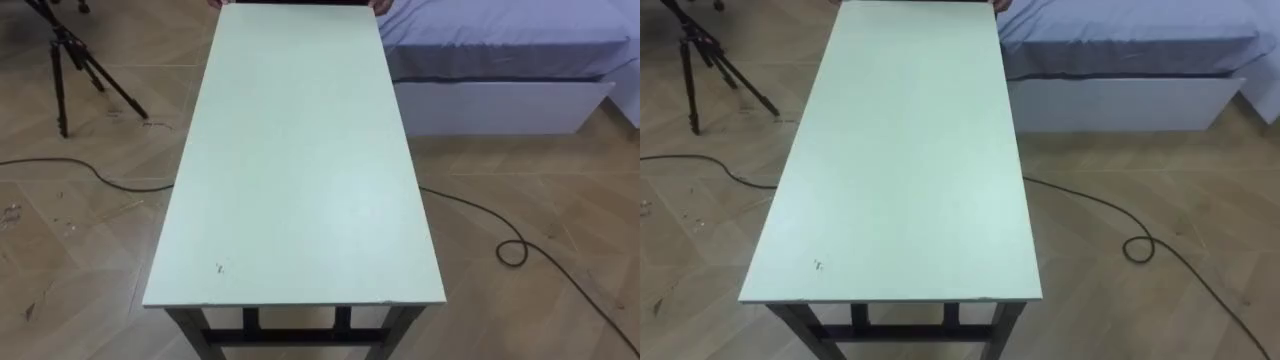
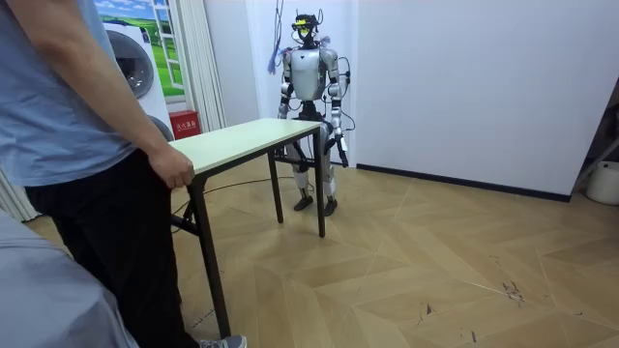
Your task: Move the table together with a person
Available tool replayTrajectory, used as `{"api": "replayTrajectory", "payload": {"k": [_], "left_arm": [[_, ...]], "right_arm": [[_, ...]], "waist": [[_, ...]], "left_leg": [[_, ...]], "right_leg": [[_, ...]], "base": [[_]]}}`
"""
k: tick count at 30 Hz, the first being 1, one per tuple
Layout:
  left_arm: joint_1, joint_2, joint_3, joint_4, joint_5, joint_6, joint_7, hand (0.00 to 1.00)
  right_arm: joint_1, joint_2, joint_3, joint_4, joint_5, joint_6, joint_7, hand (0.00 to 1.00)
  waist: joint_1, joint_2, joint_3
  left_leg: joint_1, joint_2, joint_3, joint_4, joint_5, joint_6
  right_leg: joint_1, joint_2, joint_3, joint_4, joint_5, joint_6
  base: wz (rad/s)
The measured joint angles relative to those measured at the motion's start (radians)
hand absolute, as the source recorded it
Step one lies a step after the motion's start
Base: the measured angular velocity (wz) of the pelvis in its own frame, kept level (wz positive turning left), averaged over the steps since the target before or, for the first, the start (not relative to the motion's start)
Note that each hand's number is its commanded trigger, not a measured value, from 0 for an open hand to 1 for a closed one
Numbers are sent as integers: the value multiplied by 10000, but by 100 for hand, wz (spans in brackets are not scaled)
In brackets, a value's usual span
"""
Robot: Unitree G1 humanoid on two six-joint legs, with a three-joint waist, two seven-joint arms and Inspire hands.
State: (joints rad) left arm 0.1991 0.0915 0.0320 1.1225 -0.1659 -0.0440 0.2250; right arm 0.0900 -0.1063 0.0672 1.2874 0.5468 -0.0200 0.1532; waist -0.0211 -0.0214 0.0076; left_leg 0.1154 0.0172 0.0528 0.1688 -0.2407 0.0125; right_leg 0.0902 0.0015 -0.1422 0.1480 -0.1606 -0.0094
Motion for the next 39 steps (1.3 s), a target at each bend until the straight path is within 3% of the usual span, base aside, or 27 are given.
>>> {"api": "replayTrajectory", "payload": {"k": [13,16,23,28,33,35,39], "left_arm": [[49,21,15,-106,-25,-68,114,0],[-35,27,33,-136,-152,-93,-113,0],[-48,53,45,25,-1821,-65,-1369,0],[120,93,25,-68,-3184,30,-2002,0],[197,127,-406,-1054,-5005,289,-2591,0],[225,142,-521,-1396,-5130,291,-2777,0],[708,236,-1254,-3015,-6436,296,-3062,0]], "right_arm": [[-21,-4,624,-16,444,-5,33,0],[-14,-14,464,-8,697,-4,227,0],[-51,-193,127,-11,2137,25,1297,0],[33,-223,-92,-192,2280,272,1728,0],[771,-443,297,-2445,3140,431,1908,0],[966,-425,301,-3220,3186,429,2032,0],[1497,-451,709,-4756,4151,431,2271,0]], "waist": [[162,-36,-15],[204,-19,-12],[318,128,-4],[309,222,23],[564,321,21],[551,368,11],[545,363,-15]], "left_leg": [[-276,4,-116,213,-1,-2],[-436,-8,-324,327,-2,-4],[-488,-4,-355,331,-1,-5],[-540,-4,-343,357,-3,-6],[-865,-13,-291,532,-3,-6],[-864,-13,-311,538,-3,-6],[-862,-16,-313,536,-2,-7]], "right_leg": [[20,-11,-320,-141,-11,-16],[-15,-18,-432,-123,-10,-19],[-36,-32,-514,-108,7,-46],[-90,-30,-537,-73,8,-48],[-414,-58,-534,62,13,-55],[-406,-58,-568,62,12,-55],[-392,-65,-590,63,11,-53]], "base": [[7],[18],[3],[0],[-2],[2],[1]]}}
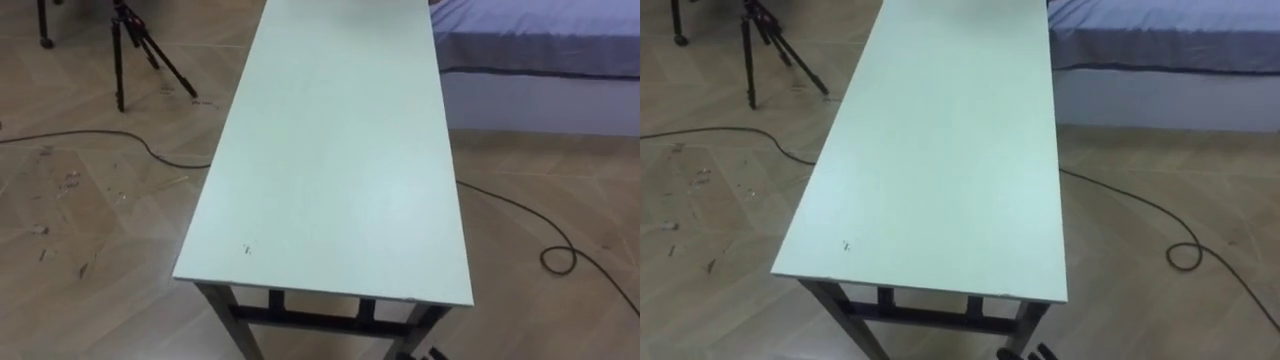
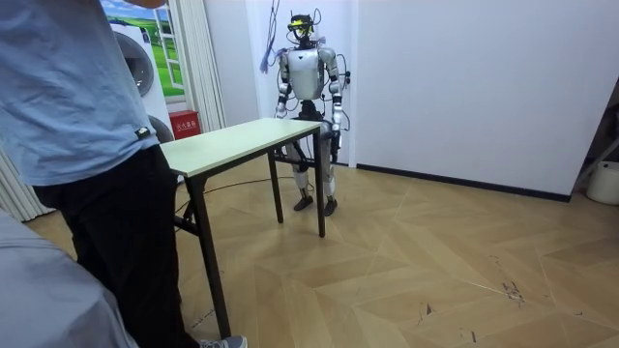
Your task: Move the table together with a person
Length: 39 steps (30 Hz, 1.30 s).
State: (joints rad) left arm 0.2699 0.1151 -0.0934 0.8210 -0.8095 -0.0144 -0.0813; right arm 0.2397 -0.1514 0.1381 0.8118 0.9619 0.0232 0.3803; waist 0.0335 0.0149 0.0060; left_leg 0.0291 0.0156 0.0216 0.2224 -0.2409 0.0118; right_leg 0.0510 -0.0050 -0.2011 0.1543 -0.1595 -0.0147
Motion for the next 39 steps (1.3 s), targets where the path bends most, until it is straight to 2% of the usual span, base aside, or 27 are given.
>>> {"api": "replayTrajectory", "payload": {"k": [3,6,9,12,16,20,24,28,33,37,39], "left_arm": [[647,51,-536,-1370,-664,-26,-139,0],[1029,407,-1266,-2621,-1443,3,-171,0],[1398,588,-2019,-3807,-1972,12,-406,0],[1546,787,-2548,-4739,-2644,64,-484,0],[1618,971,-2923,-5245,-2936,78,-698,0],[1683,1429,-3228,-5935,-3024,83,-904,0],[1699,1859,-3903,-6591,-3800,75,-1156,0],[1535,1895,-4204,-6643,-3789,80,-1490,0],[1285,2472,-4516,-6647,-3798,115,-1551,0],[1237,2551,-4521,-6652,-3878,156,-1551,0],[1234,2566,-4483,-6717,-4525,157,-1550,0]], "right_arm": [[835,-67,202,-1244,606,-2,49,0],[1506,-193,577,-2333,987,4,48,0],[1717,-445,1182,-3095,1077,-2,136,0],[1917,-515,1849,-4139,1112,1,437,0],[1989,-585,2311,-4910,1113,1,995,0],[2068,-980,2658,-5549,1329,-9,1259,0],[1966,-1267,3178,-5571,1379,-11,1349,0],[1830,-1334,3409,-5571,1380,-24,1354,0],[1543,-1777,3825,-5639,1391,-13,1352,0],[1542,-1875,3882,-5658,1661,3,1355,0],[1513,-1976,3864,-5658,1867,2,1353,0]], "waist": [[-3,-82,12],[-26,-141,13],[-17,-143,11],[-34,-163,-5],[-33,-151,-19],[-48,-160,-30],[-92,-90,-73],[-164,-78,-65],[-333,-56,-54],[-301,-21,-55],[-303,22,-54]], "left_leg": [[5,-17,10,3,0,0],[-11,-23,19,4,0,1],[-87,-67,28,-2,-1,8],[-79,-71,13,-6,-6,21],[-64,-86,27,-1,6,40],[-78,-94,30,-1,9,45],[-27,-88,32,12,18,59],[-28,-82,32,5,18,59],[-72,-79,26,-27,16,58],[-70,-81,53,-50,16,58],[-13,-75,105,-95,17,58]], "right_leg": [[-3,-20,40,13,-3,6],[-54,-39,-5,94,-12,20],[-179,-91,-10,204,-22,36],[-172,-98,-31,250,-24,39],[-183,-114,-21,284,-31,48],[-184,-117,-20,259,-34,53],[-197,-118,-10,321,-36,56],[-202,-116,-22,334,-36,56],[-209,-107,-23,337,-35,55],[-239,-105,22,348,-32,51],[-234,-103,68,358,-32,50]], "base": [[-1],[0],[-1],[0],[0],[0],[0],[0],[0],[-3],[-7]]}}
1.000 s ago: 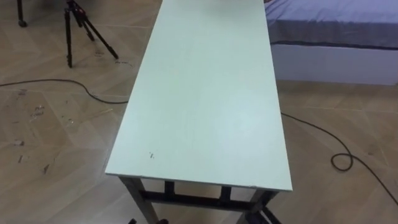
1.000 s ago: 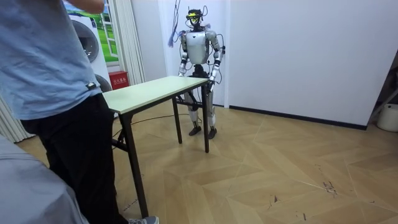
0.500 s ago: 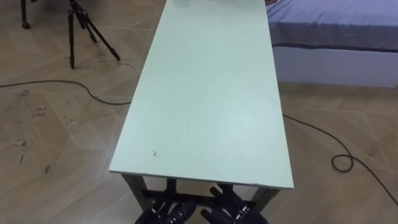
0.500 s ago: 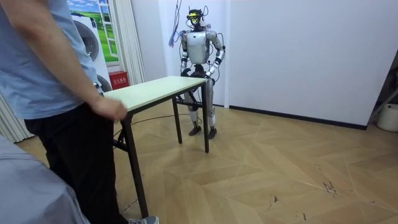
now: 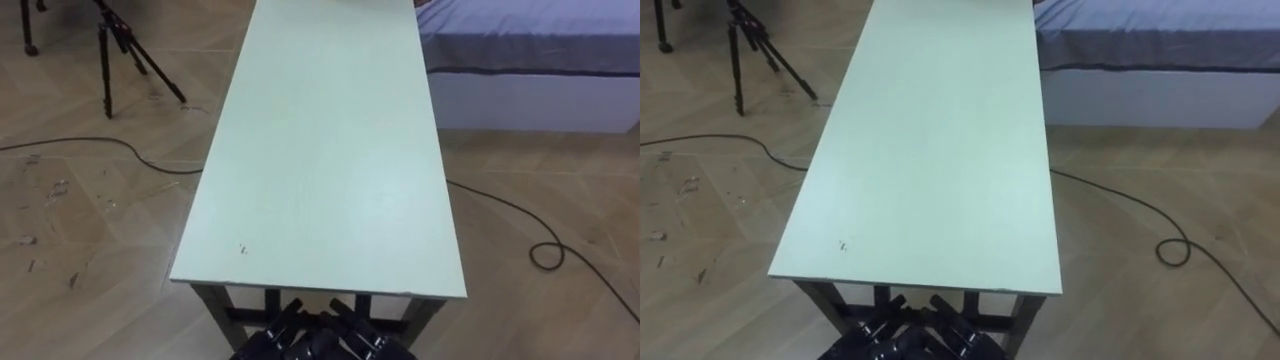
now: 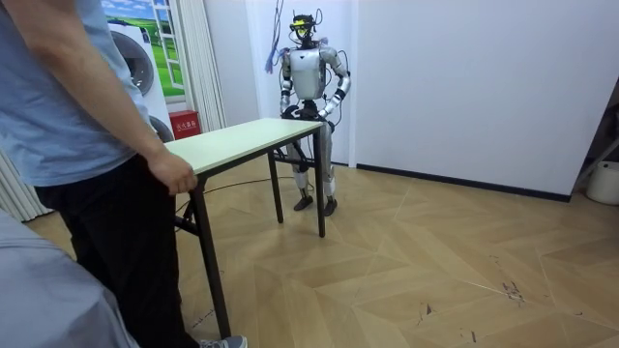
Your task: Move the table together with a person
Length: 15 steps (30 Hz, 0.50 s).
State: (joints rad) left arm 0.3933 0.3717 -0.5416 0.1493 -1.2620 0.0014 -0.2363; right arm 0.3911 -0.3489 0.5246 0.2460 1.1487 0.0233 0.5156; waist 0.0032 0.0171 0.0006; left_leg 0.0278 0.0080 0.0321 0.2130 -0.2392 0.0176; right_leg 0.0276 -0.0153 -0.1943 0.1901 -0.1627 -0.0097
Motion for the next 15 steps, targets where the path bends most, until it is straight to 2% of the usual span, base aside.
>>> {"api": "replayTrajectory", "payload": {"k": [5,6,8,10,13,15], "left_arm": [[-476,102,131,-46,-635,-74,5,0],[-643,127,151,-46,-699,-87,11,0],[-908,124,263,-6,-855,-86,18,0],[-1168,126,362,125,-1039,-86,55,0],[-1272,-139,657,596,-1206,-22,127,0],[-1727,-291,866,1225,-1224,18,306,0]], "right_arm": [[-333,-142,-33,2,340,-7,-210,0],[-491,-174,-45,0,530,-10,-321,0],[-842,-180,-67,16,807,-10,-512,0],[-1096,-189,-62,40,1057,14,-698,0],[-1233,-145,-116,110,1108,65,-803,0],[-1513,-70,-161,412,1075,269,-812,0]], "waist": [[-28,23,37],[-16,25,67],[-14,16,175],[-8,1,188],[0,19,194],[47,42,206]], "left_leg": [[48,-3,-75,5,4,4],[75,-2,-78,-3,4,4],[101,-3,-76,-8,4,4],[100,1,-42,-14,5,3],[99,2,-33,-57,6,4],[98,1,-38,41,14,10]], "right_leg": [[75,-9,-40,-7,-1,1],[101,-6,-37,-14,-1,1],[122,-3,-19,-13,0,0],[120,1,-25,-12,-1,1],[98,3,-29,-21,-1,1],[98,0,-35,-19,0,1]], "base": [[2],[0],[0],[0],[0],[0]]}}
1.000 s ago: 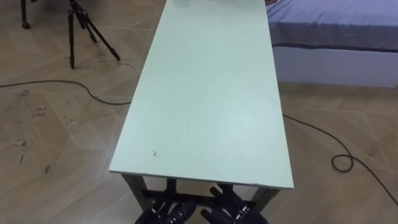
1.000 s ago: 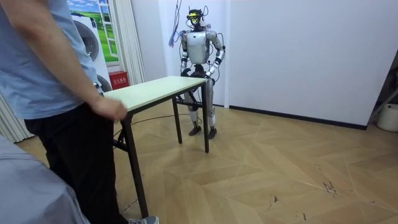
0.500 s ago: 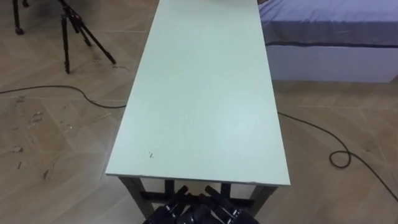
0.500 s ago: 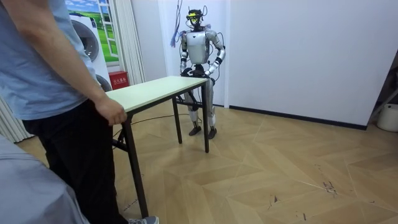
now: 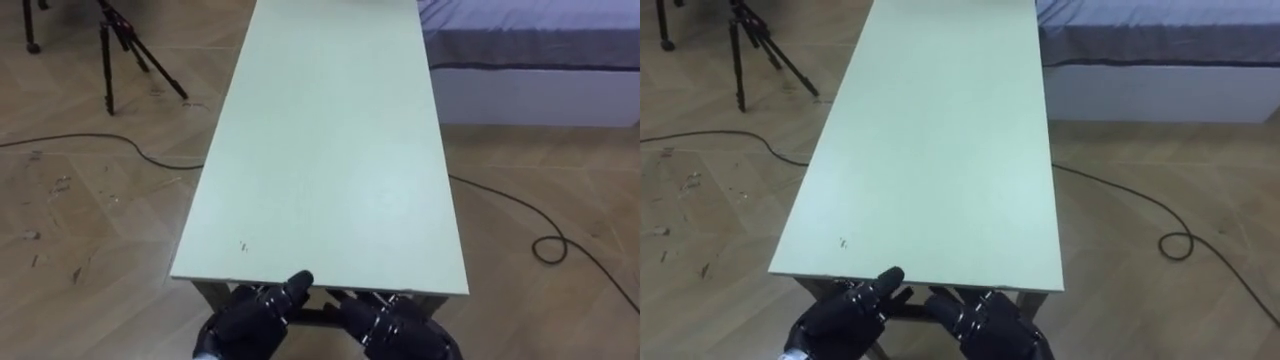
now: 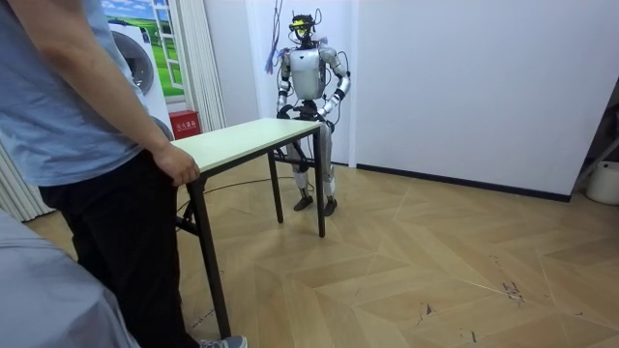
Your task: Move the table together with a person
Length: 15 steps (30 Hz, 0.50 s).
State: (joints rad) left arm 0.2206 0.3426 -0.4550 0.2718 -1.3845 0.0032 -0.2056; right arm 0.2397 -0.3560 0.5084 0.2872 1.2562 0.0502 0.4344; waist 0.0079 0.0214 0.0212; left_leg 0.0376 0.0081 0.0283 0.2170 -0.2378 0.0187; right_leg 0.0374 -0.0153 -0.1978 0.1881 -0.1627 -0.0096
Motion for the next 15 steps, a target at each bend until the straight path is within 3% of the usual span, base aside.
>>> {"api": "replayTrajectory", "payload": {"k": [4,15], "left_arm": [[-632,-128,211,595,-736,99,182,0],[-894,-525,759,911,-998,893,464,0]], "right_arm": [[-657,348,-6,524,375,216,-433,0],[-945,559,-139,506,2025,756,-1496,0]], "waist": [[-1,22,14],[297,35,18]], "left_leg": [[9,-8,-12,46,19,17],[47,-16,6,50,36,20]], "right_leg": [[-22,-14,-8,-3,0,0],[-5,-20,31,24,4,-6]], "base": [[0],[0]]}}
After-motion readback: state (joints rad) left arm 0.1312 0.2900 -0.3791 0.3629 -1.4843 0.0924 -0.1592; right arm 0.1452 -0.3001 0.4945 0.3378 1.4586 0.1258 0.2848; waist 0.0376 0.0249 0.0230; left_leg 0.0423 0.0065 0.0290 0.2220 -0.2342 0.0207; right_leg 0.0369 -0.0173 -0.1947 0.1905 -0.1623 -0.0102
